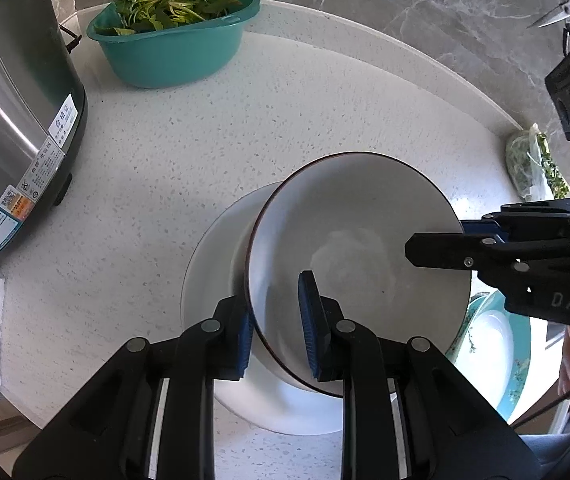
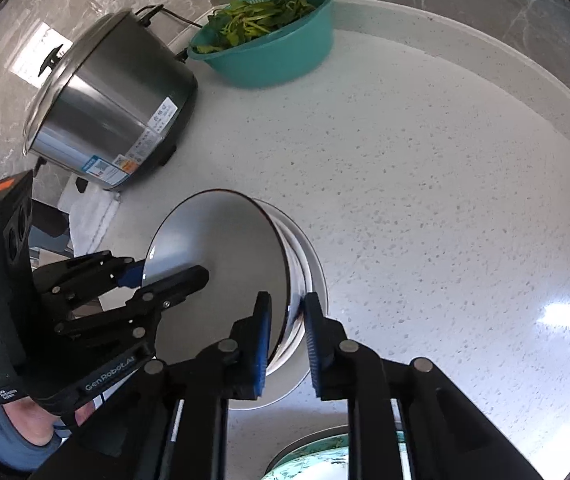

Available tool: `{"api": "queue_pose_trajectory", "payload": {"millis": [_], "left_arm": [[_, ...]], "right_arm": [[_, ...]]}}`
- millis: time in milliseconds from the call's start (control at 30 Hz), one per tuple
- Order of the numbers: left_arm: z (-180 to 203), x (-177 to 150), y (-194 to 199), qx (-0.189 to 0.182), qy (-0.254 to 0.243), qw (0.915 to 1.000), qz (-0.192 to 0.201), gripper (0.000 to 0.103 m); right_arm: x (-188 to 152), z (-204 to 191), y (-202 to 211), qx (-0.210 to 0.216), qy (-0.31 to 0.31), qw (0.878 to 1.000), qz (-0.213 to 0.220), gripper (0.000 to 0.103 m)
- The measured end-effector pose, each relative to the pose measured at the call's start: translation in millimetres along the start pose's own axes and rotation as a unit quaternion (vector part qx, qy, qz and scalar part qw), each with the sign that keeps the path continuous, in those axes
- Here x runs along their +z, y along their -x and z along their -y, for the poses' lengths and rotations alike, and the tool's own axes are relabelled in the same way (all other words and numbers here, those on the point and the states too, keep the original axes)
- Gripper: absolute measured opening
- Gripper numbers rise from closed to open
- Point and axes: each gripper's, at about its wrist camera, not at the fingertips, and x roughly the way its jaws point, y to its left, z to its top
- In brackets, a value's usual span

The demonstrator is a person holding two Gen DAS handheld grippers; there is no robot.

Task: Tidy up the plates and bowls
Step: 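Open both grippers to release the red-floral bowl on the stack, then move both grippers down to the rim of the whole plate-and-bowl stack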

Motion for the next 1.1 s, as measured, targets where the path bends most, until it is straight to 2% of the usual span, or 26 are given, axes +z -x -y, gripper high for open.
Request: {"api": "queue_pose_trajectory", "payload": {"millis": [133, 200, 333, 400, 467, 567, 667, 833, 867, 900, 933, 967, 1100], "left_arm": [[0.1, -3.1, 2.7, -0.005, 0.007, 0.9999, 0.010, 0.020], [0.3, -6.0, 6.0, -0.004, 0.010, 0.9998, 0.017, 0.020], [-5.3, -8.9, 14.2, -0.019, 0.026, 0.9989, 0.034, 0.028], [-5.6, -10.7, 18.2, -0.026, 0.028, 0.9984, 0.041, 0.036], [-3.3, -11.8, 23.7, -0.029, 0.027, 0.9980, 0.050, 0.053], [0.7, -12.8, 39.7, -0.026, 0.017, 0.9964, 0.079, 0.069], [-2.1, -12.9, 50.3, -0.029, 0.019, 0.9948, 0.096, 0.069], [-14.2, -26.6, 61.2, -0.029, 0.040, 0.9938, 0.100, 0.069], [-16.8, -31.9, 63.5, -0.028, 0.044, 0.9935, 0.101, 0.070], [-21.9, -37.5, 65.4, -0.025, 0.049, 0.9934, 0.100, 0.070], [-28.0, -44.2, 67.1, -0.022, 0.055, 0.9932, 0.100, 0.070], [-33.6, -51.0, 67.7, -0.018, 0.060, 0.9930, 0.100, 0.071], [-56.8, -73.6, 56.4, -0.009, 0.086, 0.9935, 0.074, 0.073]], "right_arm": [[-0.7, -5.9, -0.4, -0.022, 0.020, 1.000, 0.004, 0.016], [-1.0, -5.7, 0.1, -0.026, 0.024, 0.999, 0.006, 0.012], [-0.7, -5.9, 0.3, -0.020, 0.025, 0.999, 0.007, 0.011], [0.2, -6.3, 0.5, -0.021, 0.026, 0.999, 0.009, 0.011], [1.2, -5.7, 0.0, -0.018, 0.024, 1.000, 0.007, 0.011], [0.8, -8.2, -2.5, -0.012, 0.028, 1.000, 0.003, 0.014], [0.9, -9.5, -2.4, -0.013, 0.029, 0.999, 0.006, 0.014], [0.1, -5.2, 14.6, -0.004, 0.024, 0.999, 0.026, 0.016], [0.4, -3.5, 19.7, 0.001, 0.023, 0.999, 0.034, 0.029], [1.5, -0.9, 25.8, 0.005, 0.022, 0.999, 0.041, 0.056], [2.1, 2.1, 32.1, 0.007, 0.023, 0.999, 0.047, 0.070], [1.5, 5.8, 38.2, 0.004, 0.026, 0.998, 0.052, 0.088], [-0.2, 21.1, 44.2, -0.009, 0.028, 0.998, 0.052, 0.085]]}}
